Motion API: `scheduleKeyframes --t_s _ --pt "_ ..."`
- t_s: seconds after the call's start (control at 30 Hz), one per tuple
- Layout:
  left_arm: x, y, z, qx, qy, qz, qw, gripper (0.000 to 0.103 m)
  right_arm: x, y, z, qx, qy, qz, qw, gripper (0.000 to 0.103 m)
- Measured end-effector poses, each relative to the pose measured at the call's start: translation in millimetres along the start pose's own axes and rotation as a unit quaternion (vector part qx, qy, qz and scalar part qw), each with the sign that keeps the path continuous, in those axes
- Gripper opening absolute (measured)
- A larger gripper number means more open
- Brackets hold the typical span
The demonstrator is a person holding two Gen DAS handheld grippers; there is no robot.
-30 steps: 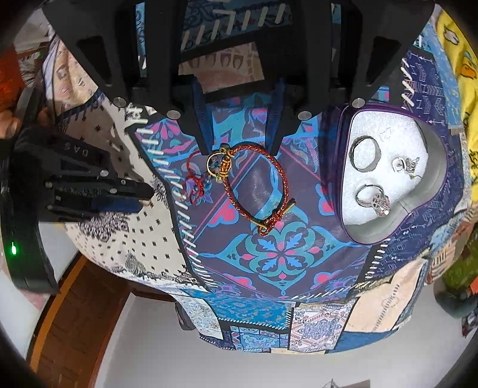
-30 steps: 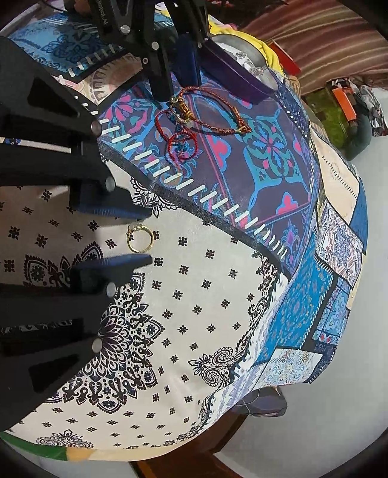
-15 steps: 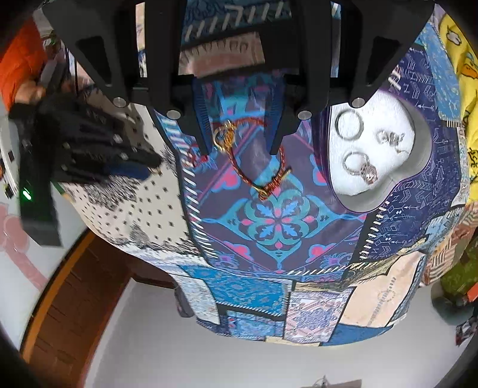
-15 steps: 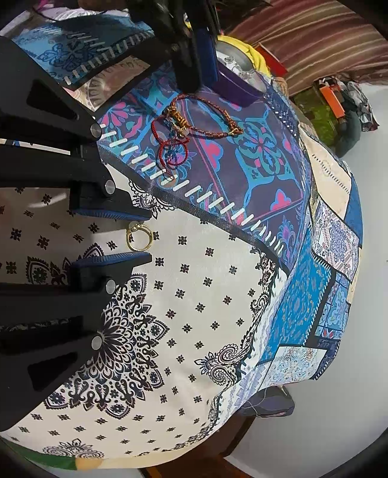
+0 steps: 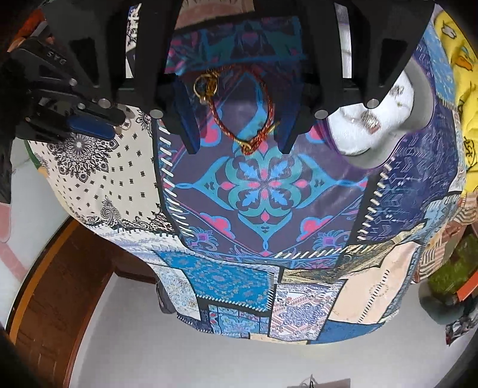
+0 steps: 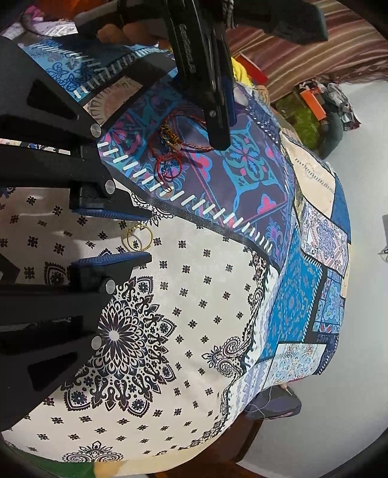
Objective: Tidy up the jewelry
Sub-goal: 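Grasp the red-and-gold braided bracelet with the left tool while the right tool approaches the gold ring, then grasp the gold ring with the right tool while the left tool lifts the bracelet, then carry the bracelet and gold ring in both tools over the heart tin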
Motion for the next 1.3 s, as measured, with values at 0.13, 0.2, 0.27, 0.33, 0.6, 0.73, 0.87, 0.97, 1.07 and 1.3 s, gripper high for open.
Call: scheduleKeyframes --t_s 0.13,0.2,0.27,0.33,0.6,0.73,0.87,0.97,1.07,1.3 --pt "1.7 -10.8 1.8 -0.001 -0.004 0.013 0.9999 0.046 -2.9 3.2 -0.1 -0.003 -0.006 -0.008 1.000 0.019" --pt "2.5 -14.4 1.3 -0.008 -0.017 0.016 0.9997 0.036 -4.0 5.2 1.0 -0.003 -0.006 -0.011 1.000 0.019" --pt "5.0 -17.4 0.6 -0.017 -0.029 0.020 0.9992 0.023 -5.6 7.0 2.5 -0.004 -0.004 -0.015 1.000 0.019" --pt "6.0 -18.5 -1.3 -0.020 -0.044 0.020 0.9986 0.017 -7.3 8.3 2.7 -0.004 -0.006 -0.018 1.000 0.019" --pt "1.0 -5.2 -15.7 -0.002 -0.081 0.003 0.9967 0.008 -13.5 17.4 4.1 -0.004 -0.009 -0.028 1.000 0.019" --pt "-12.1 17.0 -18.5 0.008 -0.073 -0.022 0.9970 0.007 -19.8 23.2 7.0 -0.005 -0.010 -0.036 0.999 0.019" --pt "-27.3 45.5 -12.6 0.013 -0.055 -0.051 0.9971 0.007 -30.8 31.1 16.9 -0.008 -0.006 -0.049 0.999 0.019" --pt "-38.5 67.6 -3.4 0.010 -0.043 -0.073 0.9964 0.007 -40.5 36.1 27.9 -0.014 0.000 -0.061 0.998 0.019" --pt "-47.3 88.1 8.2 0.003 -0.034 -0.093 0.9951 0.007 -50.3 39.9 42.2 -0.023 0.004 -0.072 0.997 0.019" --pt "-58.2 124.6 38.8 -0.014 -0.017 -0.125 0.9920 0.007 -68.3 43.1 82.3 -0.045 0.019 -0.093 0.994 0.019"
Point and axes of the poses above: each gripper's, at about its wrist camera, not at the fingertips, and y roughly against the way its jaws point, z to its left, x to its underside, the point moved 10 cm from there along -y, roughly the way its jaws point, and after that the axes turned 13 degrees about -z, right-handed, at the moved point
